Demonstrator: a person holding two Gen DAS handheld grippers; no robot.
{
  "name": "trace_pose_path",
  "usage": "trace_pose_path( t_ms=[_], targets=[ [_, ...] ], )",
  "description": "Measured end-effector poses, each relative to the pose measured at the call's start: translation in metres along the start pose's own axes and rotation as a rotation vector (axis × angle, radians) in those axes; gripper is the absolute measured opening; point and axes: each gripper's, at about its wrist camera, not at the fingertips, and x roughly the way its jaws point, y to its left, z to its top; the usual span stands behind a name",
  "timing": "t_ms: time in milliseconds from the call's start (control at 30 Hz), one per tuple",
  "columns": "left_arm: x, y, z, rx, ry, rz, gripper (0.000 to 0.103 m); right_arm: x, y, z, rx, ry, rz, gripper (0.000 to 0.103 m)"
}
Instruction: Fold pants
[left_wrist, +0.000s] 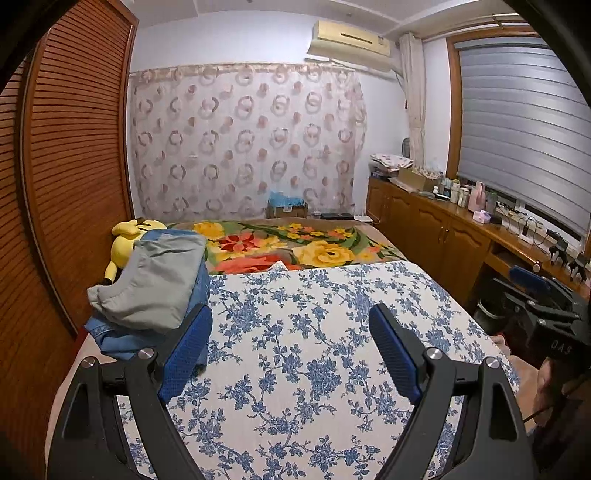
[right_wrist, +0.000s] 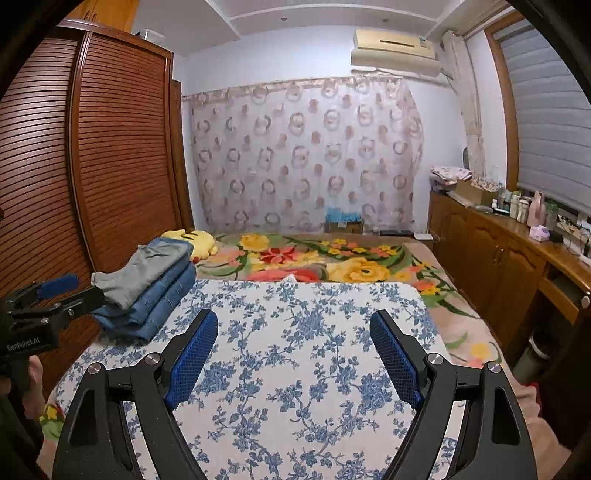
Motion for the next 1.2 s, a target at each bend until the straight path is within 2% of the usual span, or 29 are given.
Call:
trace_pose_path(
  t_ms=[1200],
  targets=[
    [-0.0017,0.0007,-0.0011,0.003,-0.002,0.006,0.087,0.0088,-0.0059,-0.0024,-0.003,-0.004,-0.01,0.086]
  ],
)
